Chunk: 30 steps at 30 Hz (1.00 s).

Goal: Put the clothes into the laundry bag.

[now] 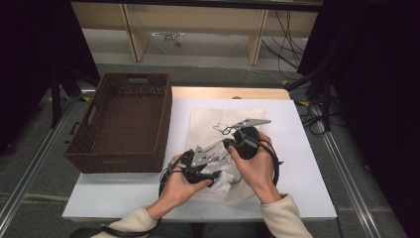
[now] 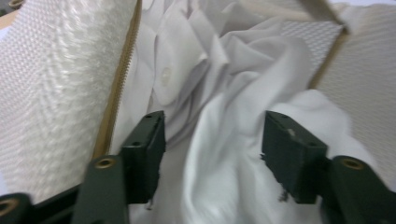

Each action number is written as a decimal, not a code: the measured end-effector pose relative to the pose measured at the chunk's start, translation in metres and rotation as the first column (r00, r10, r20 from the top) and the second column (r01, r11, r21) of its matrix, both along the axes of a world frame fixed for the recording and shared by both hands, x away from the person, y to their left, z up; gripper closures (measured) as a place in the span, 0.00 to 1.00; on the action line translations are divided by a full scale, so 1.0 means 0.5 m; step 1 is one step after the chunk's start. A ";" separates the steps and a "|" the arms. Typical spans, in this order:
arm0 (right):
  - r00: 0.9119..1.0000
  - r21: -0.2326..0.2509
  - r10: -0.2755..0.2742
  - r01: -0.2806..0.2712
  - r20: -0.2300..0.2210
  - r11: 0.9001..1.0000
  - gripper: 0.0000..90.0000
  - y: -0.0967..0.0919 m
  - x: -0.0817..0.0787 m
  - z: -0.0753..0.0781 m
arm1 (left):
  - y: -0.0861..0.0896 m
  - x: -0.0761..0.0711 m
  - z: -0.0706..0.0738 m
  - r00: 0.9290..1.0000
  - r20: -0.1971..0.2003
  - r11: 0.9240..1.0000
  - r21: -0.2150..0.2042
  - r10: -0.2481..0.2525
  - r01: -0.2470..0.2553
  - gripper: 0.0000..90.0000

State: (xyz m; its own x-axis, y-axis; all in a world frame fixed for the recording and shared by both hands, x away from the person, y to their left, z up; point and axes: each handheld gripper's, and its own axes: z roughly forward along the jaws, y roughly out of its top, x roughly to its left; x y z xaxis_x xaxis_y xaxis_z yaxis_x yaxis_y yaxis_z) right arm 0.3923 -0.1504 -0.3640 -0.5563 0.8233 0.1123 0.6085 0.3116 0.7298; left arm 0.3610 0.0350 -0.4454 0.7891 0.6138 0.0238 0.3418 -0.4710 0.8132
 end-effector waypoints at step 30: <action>1.000 -0.004 -0.003 0.003 -0.016 1.000 0.98 -0.001 0.000 -0.001 | 0.049 -0.027 -0.050 0.999 -0.042 0.988 0.148 -0.033 0.039 0.69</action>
State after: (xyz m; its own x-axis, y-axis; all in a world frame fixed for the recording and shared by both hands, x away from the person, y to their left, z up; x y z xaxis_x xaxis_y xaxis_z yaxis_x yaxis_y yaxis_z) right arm 0.3925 -0.1511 -0.3643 -0.5520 0.8255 0.1176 0.6209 0.3128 0.7188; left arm 0.3475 0.0594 -0.4706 0.8129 0.5767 0.0812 0.3524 -0.5981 0.7198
